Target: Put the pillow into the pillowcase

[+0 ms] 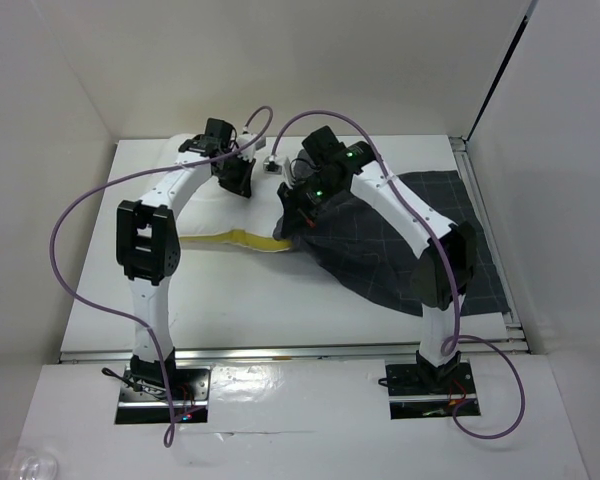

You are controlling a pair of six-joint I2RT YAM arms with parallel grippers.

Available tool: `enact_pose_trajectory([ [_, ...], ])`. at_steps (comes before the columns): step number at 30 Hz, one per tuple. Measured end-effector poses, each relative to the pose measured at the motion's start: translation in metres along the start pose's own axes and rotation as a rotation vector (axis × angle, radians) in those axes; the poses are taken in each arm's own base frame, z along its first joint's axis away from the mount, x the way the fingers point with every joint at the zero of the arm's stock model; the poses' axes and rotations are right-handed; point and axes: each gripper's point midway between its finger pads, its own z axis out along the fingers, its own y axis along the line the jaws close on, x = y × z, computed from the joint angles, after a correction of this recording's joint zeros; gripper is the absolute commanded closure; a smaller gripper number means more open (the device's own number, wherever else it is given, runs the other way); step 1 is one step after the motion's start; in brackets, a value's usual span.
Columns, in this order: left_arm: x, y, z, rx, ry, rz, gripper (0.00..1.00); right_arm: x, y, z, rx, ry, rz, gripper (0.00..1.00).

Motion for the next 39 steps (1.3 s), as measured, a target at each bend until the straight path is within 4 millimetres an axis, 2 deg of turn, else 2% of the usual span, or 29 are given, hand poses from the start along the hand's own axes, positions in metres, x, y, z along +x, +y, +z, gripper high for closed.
enact_pose_trajectory([
  [3,0.008,-0.002,0.006,0.006,0.007,-0.017,1.00,0.000,-0.004,0.002,0.011,0.002,0.019,1.00],
  [7,0.028,-0.007,0.009,0.015,0.042,-0.035,1.00,-0.003,-0.011,0.005,0.001,-0.004,0.043,1.00],
  [10,0.029,-0.007,0.002,0.015,0.038,-0.049,1.00,0.004,-0.014,0.006,-0.010,0.008,0.066,1.00],
  [14,0.023,0.007,-0.012,0.000,0.015,-0.110,1.00,0.018,-0.011,0.012,-0.051,0.032,0.094,1.00],
  [18,0.020,0.018,-0.018,-0.017,-0.002,-0.164,1.00,0.019,-0.008,0.018,-0.094,0.040,0.102,1.00],
  [24,0.013,0.019,-0.021,-0.025,-0.021,-0.191,1.00,-0.008,-0.021,0.025,-0.102,0.004,0.078,1.00],
  [29,0.011,0.013,-0.018,-0.022,-0.028,-0.191,1.00,-0.049,-0.030,0.025,-0.097,-0.087,0.057,1.00],
  [32,0.014,0.003,-0.019,-0.016,-0.030,-0.169,1.00,-0.065,-0.038,0.022,-0.097,-0.145,0.087,1.00],
  [35,0.017,-0.013,-0.024,-0.002,-0.034,-0.139,1.00,-0.073,-0.051,0.015,-0.103,-0.190,0.161,1.00],
  [39,0.023,-0.027,-0.034,0.003,-0.059,-0.089,1.00,-0.073,-0.072,0.002,-0.106,-0.231,0.258,1.00],
])
